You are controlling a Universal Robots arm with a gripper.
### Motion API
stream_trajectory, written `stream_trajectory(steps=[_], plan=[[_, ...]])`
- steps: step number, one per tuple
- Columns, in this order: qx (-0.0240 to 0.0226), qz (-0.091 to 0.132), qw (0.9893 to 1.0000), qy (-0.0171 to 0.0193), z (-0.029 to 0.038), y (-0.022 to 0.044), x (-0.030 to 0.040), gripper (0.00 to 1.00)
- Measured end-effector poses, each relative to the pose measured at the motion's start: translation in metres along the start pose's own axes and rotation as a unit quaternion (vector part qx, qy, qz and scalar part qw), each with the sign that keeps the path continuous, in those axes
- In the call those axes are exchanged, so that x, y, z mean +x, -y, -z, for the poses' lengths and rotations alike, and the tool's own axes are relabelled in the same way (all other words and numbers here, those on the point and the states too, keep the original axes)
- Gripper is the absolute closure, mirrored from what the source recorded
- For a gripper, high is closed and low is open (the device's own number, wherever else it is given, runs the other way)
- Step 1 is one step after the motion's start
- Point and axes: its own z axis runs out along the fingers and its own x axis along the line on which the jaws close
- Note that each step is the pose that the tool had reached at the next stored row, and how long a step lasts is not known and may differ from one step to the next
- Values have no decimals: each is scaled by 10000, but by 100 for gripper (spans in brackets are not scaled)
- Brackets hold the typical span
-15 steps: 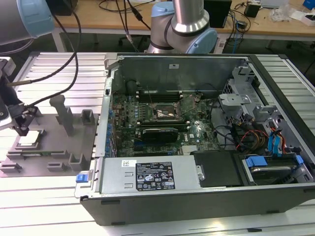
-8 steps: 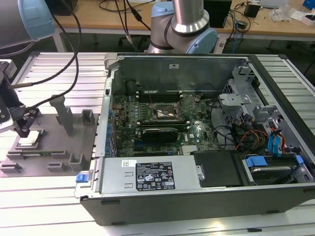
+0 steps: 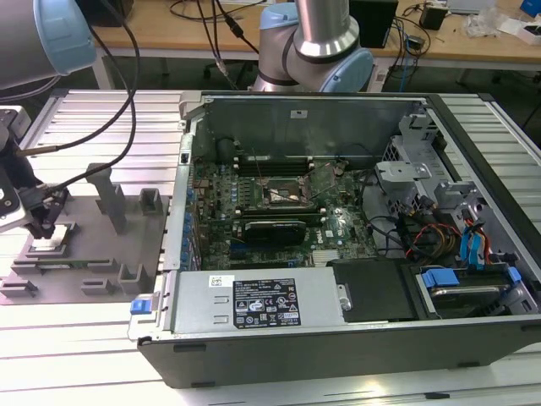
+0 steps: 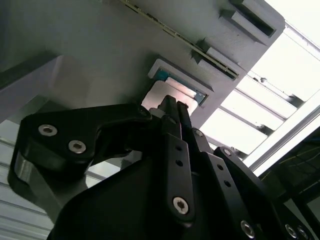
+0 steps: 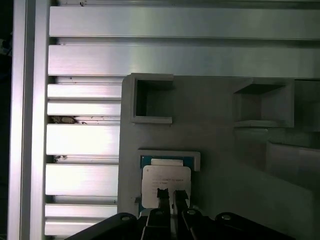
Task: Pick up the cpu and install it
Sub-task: 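Pick up the cpu and move it towards the insertion slot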
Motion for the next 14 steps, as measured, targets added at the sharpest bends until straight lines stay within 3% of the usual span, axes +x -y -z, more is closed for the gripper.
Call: stream_trajectory(steps=[3, 5, 10, 14], plan=[[0, 0, 10000, 0, -1, 0, 0, 64], [0, 0, 10000, 0, -1, 0, 0, 64], [0, 0, 10000, 0, -2, 0, 0, 34], [0, 29, 10000, 7, -60, 0, -2, 34]])
